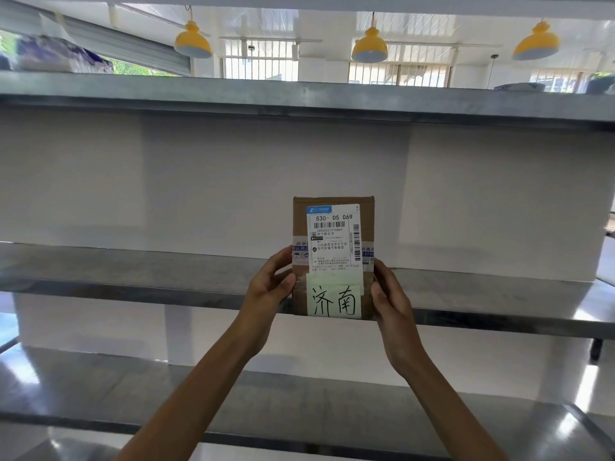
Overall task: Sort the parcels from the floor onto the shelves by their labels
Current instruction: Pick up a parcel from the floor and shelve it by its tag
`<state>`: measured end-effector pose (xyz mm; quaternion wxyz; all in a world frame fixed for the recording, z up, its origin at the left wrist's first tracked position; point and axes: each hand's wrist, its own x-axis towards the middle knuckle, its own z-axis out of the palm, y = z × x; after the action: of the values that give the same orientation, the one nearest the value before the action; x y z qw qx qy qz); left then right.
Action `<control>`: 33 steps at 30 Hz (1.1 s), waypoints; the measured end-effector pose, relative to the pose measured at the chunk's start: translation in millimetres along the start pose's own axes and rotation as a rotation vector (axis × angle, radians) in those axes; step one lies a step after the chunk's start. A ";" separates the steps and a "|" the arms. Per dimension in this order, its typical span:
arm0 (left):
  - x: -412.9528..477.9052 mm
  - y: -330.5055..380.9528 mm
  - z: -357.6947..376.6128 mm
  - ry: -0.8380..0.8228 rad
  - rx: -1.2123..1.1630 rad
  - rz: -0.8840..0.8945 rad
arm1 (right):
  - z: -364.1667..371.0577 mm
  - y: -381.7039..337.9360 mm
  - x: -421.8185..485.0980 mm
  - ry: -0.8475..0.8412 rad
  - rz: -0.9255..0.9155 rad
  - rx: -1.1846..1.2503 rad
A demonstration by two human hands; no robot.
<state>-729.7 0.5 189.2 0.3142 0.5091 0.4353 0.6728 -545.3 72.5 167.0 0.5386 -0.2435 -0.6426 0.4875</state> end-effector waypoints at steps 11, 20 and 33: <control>-3.8 6.7 -9.4 0.070 0.081 -0.011 | 12.4 1.5 1.4 -0.044 0.050 0.030; -13.4 24.0 -24.5 0.190 0.121 0.027 | 33.4 -11.4 6.3 -0.089 0.041 0.034; -36.2 25.3 -50.0 0.398 0.120 0.133 | 100.2 -17.7 3.5 -0.283 0.054 0.143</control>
<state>-766.8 -54.8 192.1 0.1458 0.4116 0.4935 0.7522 -635.8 31.7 189.8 0.4455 -0.1505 -0.6689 0.5757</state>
